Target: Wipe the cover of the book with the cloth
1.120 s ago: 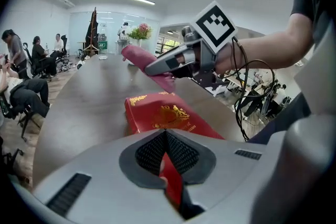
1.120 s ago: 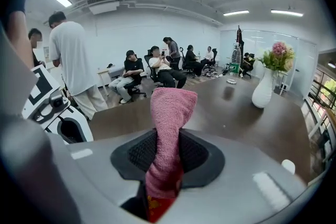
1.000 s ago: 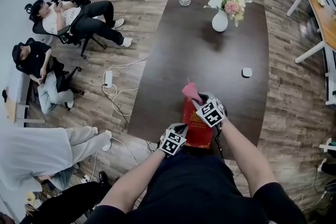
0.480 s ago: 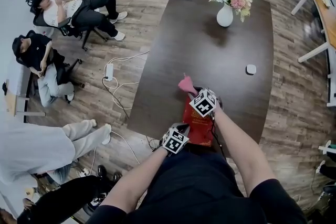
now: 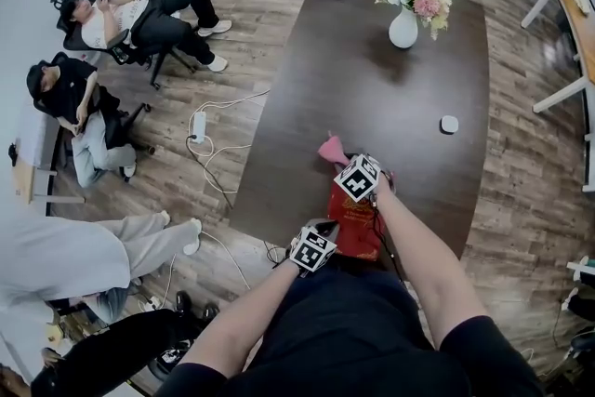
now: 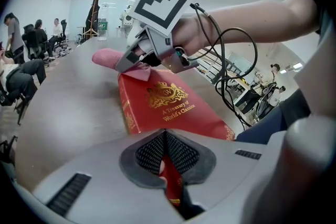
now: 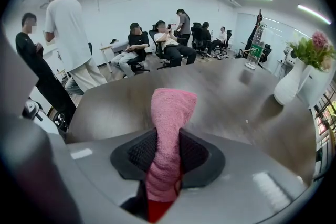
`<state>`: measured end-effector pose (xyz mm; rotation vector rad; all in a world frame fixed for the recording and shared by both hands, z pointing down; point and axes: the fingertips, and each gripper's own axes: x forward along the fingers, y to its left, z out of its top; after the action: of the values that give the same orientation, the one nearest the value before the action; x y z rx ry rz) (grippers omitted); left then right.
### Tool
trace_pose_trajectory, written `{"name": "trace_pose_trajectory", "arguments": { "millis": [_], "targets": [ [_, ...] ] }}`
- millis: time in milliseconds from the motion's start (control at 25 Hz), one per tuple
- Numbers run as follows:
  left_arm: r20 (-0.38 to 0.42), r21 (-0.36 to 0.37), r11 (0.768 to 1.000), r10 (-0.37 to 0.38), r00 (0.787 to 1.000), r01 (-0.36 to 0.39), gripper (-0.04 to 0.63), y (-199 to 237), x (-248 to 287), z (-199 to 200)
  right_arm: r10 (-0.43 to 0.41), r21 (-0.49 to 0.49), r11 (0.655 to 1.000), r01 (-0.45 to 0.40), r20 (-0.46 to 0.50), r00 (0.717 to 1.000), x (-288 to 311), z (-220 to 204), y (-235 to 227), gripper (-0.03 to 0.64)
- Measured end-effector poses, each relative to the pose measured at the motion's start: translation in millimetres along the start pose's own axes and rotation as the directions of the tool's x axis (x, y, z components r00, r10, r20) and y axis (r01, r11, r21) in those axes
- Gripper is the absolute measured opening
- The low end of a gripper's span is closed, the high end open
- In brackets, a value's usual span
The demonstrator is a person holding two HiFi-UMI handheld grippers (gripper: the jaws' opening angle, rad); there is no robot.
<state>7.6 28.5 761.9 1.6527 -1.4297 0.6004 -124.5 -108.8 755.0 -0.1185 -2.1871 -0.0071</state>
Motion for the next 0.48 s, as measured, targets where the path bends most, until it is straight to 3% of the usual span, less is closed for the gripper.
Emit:
{"name": "trace_pose_trajectory", "arguments": {
  "millis": [480],
  "targets": [
    [0.027, 0.026, 1.0, 0.014, 1.0, -0.015, -0.005, 0.6, 1.8, 2.9, 0.01, 0.08, 0.997, -0.011, 0.003, 1.0, -8.6, -6.5, -5.2, 0.12]
  ]
}}
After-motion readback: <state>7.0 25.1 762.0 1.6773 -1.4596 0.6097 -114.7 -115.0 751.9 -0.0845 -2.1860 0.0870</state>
